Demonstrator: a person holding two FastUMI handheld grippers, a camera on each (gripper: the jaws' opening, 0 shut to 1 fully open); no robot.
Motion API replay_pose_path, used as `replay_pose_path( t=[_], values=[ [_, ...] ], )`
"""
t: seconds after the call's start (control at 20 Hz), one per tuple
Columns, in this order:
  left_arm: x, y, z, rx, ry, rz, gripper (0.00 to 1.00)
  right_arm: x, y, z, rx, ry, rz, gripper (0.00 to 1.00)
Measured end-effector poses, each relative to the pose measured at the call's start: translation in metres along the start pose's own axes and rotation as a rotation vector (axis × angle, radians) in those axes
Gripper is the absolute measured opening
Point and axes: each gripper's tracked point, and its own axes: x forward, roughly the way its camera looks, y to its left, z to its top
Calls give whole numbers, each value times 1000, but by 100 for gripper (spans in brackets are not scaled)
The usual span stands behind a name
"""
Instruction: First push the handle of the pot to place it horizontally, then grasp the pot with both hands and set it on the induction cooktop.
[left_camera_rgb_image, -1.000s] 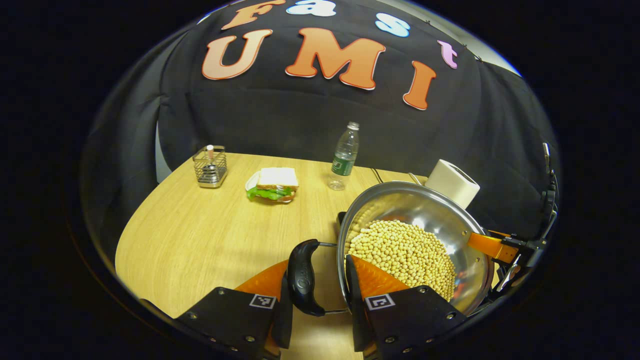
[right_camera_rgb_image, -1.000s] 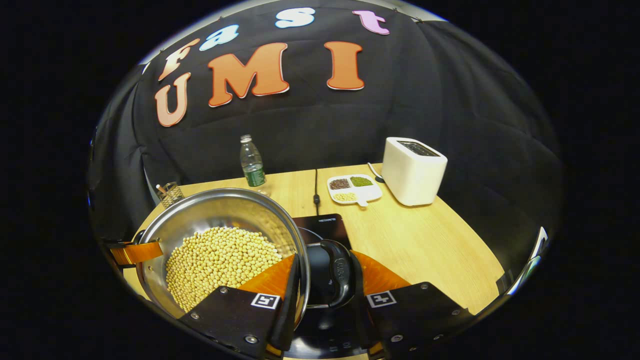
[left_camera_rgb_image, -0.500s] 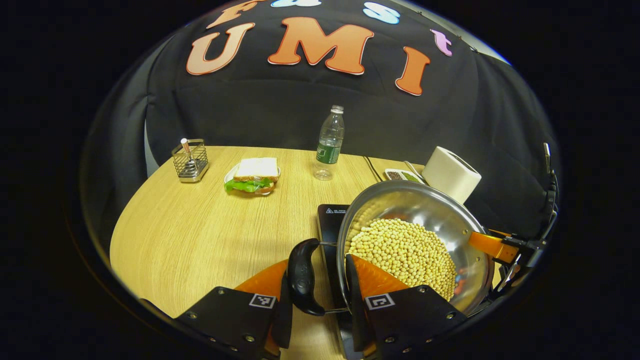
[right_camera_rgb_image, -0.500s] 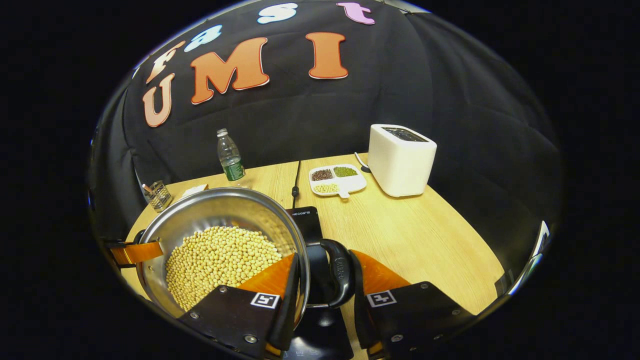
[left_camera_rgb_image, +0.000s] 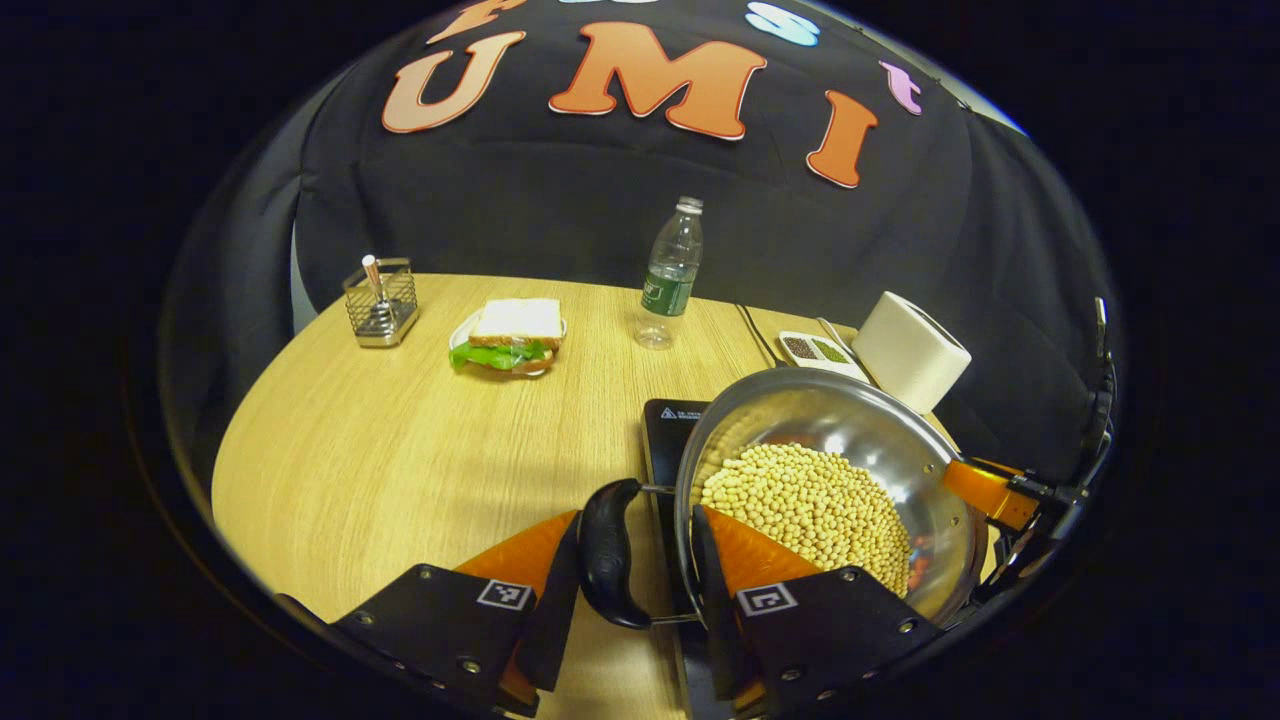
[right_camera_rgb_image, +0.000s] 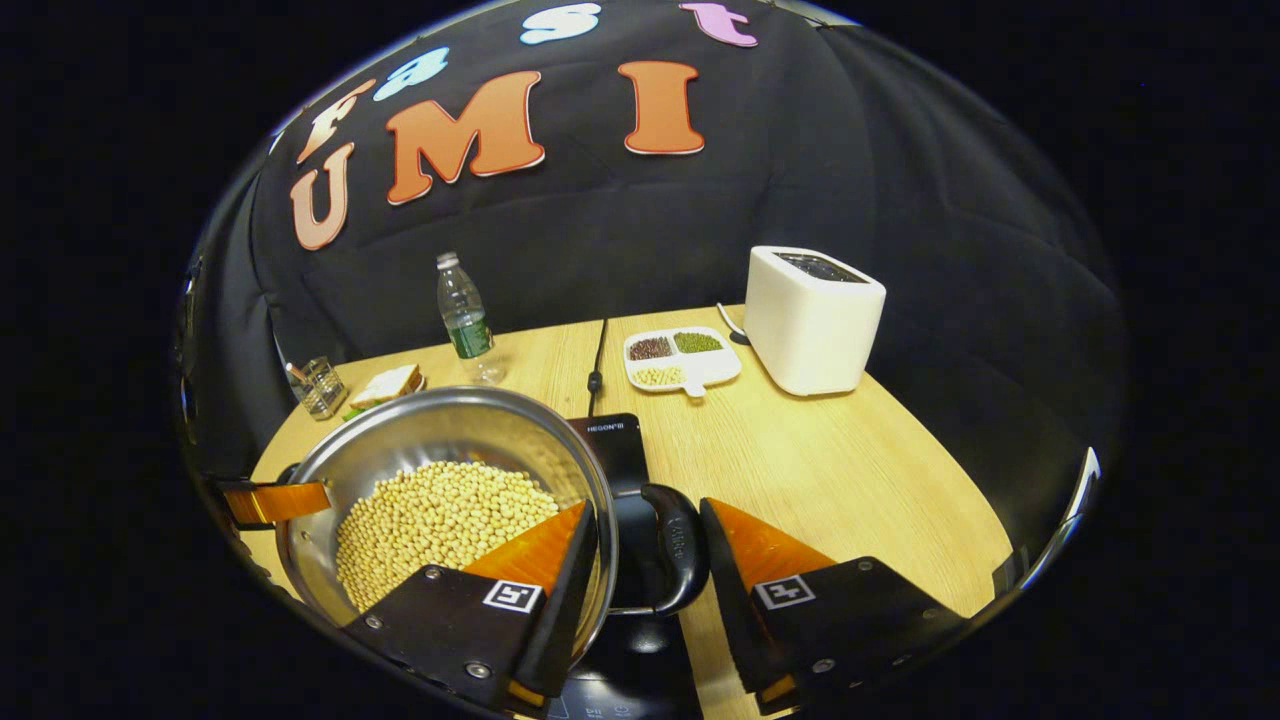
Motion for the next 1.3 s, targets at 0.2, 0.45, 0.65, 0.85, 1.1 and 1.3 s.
replay_pose_path(
  t=[0.2, 0.45, 0.65, 0.85, 1.1, 1.3],
  values=[
    [-46, 24, 47, 5, -137, 75, 77, -39, 4, 45, -11, -90, 1, 92],
    [-149, 63, 122, 27, -365, 165, 77, -120, 0, 115, -18, -271, 23, 94],
    [-242, 91, 179, 52, -529, 213, 77, -192, -1, 165, -46, -402, 39, 94],
    [-314, 101, 209, 53, -627, 222, 77, -250, -7, 201, -70, -503, 24, 94],
    [-375, 107, 226, 84, -735, 263, 76, -290, -15, 219, -45, -564, 29, 94],
    [-384, 96, 224, 97, -741, 250, 88, -305, -17, 223, -34, -592, 33, 94]
  ],
)
